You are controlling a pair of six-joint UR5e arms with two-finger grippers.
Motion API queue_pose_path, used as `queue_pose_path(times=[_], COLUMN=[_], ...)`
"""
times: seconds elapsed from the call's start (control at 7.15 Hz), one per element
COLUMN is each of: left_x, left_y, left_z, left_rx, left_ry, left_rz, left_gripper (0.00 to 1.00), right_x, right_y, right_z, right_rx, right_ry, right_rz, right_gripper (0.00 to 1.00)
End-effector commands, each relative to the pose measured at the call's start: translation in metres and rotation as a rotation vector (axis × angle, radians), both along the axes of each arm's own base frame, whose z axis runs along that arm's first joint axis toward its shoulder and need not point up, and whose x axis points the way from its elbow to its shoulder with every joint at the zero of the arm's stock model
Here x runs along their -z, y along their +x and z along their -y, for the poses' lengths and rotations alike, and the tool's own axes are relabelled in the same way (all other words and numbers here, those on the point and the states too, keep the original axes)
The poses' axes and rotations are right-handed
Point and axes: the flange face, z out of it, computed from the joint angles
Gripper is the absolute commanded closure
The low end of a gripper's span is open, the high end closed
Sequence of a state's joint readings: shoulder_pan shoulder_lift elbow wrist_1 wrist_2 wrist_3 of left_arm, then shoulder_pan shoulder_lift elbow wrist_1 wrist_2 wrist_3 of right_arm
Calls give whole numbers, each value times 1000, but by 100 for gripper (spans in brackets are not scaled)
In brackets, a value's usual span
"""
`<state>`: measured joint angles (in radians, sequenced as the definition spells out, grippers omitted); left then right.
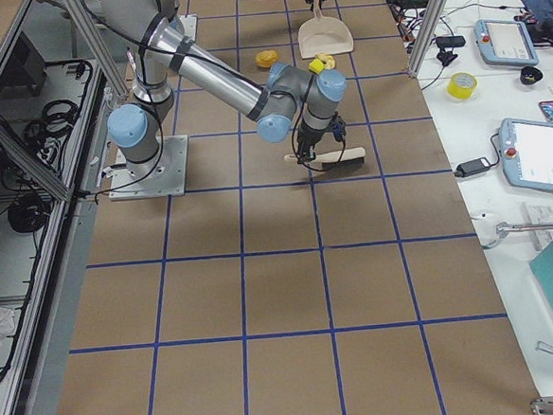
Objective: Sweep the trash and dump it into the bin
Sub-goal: 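Sweep the sponge and snack into the dustpan with the right gripper's brush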
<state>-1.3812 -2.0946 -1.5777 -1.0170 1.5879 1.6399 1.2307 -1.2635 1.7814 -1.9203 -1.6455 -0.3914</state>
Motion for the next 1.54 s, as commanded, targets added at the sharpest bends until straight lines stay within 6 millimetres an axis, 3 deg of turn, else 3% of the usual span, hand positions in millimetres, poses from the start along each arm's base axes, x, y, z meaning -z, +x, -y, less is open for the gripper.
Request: queue_pose_path(times=[0.0,0.28,0.42,0.84,0.98,1.12,1.4], left_x=[1,2,3,4,3,3,-3], left_y=[-1,-1,-1,-2,-4,-5,-13], left_z=[0,-1,-1,0,-1,-1,-1], left_rx=[1,-1,-1,-1,4,5,3], left_ry=[2,4,4,6,6,6,-1], left_rz=[0,-1,-1,-1,-1,8,16], left_gripper=[89,89,89,89,89,89,89], right_x=[-34,-33,-24,17,30,38,59], right_y=[40,162,215,335,383,421,479], right_z=[8,-2,-13,-35,-30,-10,3], right_rx=[20,19,45,144,158,159,134], right_ry=[-31,-35,-30,-9,-10,-28,-11], right_rz=[-41,-178,-195,-255,-225,-204,-131], right_gripper=[100,100,100,100,100,100,100])
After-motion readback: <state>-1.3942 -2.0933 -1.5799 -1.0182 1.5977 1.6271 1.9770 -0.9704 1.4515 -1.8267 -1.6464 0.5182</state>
